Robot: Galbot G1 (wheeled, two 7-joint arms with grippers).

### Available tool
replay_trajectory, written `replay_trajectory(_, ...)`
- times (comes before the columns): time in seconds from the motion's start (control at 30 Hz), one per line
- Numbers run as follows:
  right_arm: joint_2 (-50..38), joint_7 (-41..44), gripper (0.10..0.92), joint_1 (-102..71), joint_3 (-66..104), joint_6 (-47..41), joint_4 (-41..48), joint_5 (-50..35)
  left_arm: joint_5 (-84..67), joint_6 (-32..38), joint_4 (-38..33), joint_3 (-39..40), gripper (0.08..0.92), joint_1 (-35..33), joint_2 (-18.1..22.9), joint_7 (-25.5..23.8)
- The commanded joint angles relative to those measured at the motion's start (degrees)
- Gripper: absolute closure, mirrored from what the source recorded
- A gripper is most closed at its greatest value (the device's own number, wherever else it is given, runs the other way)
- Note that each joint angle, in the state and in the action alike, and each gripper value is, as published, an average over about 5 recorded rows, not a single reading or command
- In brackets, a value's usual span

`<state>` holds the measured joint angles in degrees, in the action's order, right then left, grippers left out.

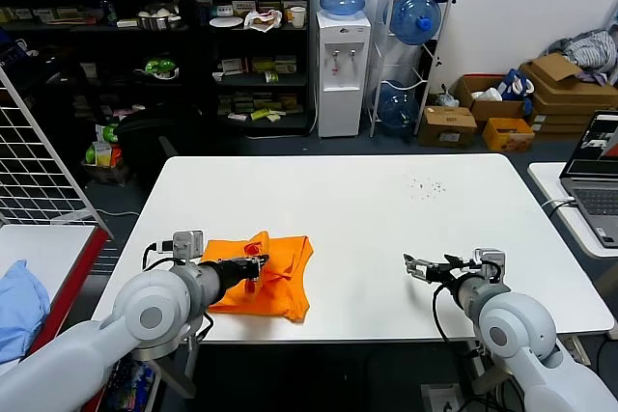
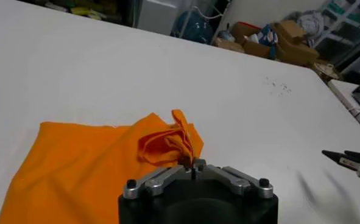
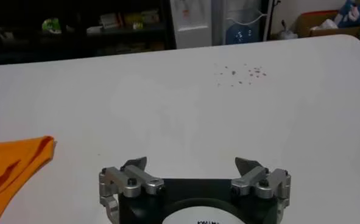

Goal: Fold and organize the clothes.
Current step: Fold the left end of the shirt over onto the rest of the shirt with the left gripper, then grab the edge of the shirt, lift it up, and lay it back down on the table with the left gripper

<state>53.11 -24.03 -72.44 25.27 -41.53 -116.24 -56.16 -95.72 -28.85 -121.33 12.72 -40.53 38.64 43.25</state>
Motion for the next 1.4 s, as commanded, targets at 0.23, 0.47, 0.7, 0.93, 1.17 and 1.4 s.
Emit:
replay_trajectory(0.23,0.1,-0.1,0.104,0.1,0.0,0.0,0.2,-0.1,2.3,-0.3,4.9,3.0,0.902,2.2,5.0,-0.2)
replay_trajectory(0.47,0.1,-0.1,0.104,0.5,-0.4,0.1,0.6,-0.1,1.8,0.0,4.4,1.5,0.75,1.6,5.3,0.1)
replay_trajectory(0.7,-0.2,0.2,0.104,0.8,-0.5,0.1,0.7,-0.3,1.5,-0.9,4.9,-5.2,0.551,-2.3,0.8,-1.9)
replay_trajectory(0.93,-0.1,0.7,0.104,1.1,-0.8,0.3,1.2,-0.2,4.6,-2.4,11.9,-14.4,0.343,-8.8,-13.8,-19.4)
replay_trajectory(1.17,0.3,0.6,0.104,1.6,-1.4,0.4,1.2,0.0,11.6,-3.8,21.3,-14.3,0.146,-9.2,-16.7,-37.6)
replay_trajectory(1.4,-0.1,0.6,0.104,0.5,-0.3,0.4,0.8,-0.1,16.8,-5.3,21.8,-10.0,0.08,-7.9,-12.7,-40.3)
